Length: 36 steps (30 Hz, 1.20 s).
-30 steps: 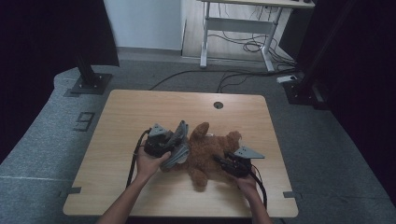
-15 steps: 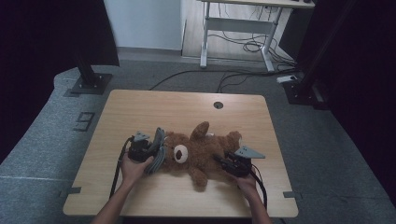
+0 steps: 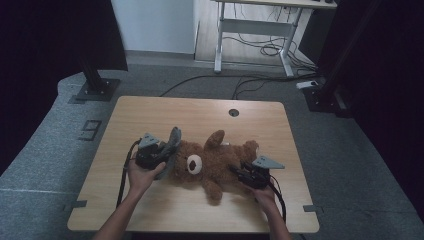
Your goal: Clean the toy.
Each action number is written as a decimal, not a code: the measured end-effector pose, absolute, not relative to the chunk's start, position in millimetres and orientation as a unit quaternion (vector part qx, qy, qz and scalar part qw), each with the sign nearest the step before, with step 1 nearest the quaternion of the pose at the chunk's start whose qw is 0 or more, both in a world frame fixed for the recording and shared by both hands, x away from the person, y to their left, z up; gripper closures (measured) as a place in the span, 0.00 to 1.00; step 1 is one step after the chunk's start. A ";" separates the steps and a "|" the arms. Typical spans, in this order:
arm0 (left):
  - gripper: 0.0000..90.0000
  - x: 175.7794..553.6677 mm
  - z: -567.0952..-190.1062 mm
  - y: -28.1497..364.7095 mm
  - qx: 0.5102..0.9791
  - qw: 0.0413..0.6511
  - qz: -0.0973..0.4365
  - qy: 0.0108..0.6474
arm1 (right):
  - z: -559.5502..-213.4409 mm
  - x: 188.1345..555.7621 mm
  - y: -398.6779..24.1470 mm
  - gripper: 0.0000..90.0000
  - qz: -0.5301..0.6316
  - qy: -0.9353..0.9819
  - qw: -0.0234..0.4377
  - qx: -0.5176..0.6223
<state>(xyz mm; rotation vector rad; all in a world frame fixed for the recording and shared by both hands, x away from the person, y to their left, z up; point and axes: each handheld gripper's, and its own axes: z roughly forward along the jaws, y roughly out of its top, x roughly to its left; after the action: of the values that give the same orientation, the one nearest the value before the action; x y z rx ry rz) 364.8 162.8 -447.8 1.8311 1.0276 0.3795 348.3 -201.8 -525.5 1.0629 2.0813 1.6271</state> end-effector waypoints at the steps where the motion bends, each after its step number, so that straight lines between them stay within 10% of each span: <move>1: 0.83 365.9 -441.0 146.3 0.759 0.485 0.148 0.407 | -525.6 348.4 -201.7 0.71 0.565 0.723 0.147 0.369; 14: 0.83 365.2 -449.4 54.7 0.814 0.453 0.116 0.344 | -525.8 348.3 -201.8 0.71 0.566 0.722 0.147 0.370; 36: 0.83 375.6 -472.6 156.9 0.748 0.480 0.123 0.441 | -526.6 347.8 -199.1 0.70 0.568 0.723 0.144 0.366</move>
<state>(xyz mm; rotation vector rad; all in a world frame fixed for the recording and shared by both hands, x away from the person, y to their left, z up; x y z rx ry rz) 375.6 156.9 -472.6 1.8257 1.0764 0.3005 347.8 -199.1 -526.6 1.0556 2.0845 1.6368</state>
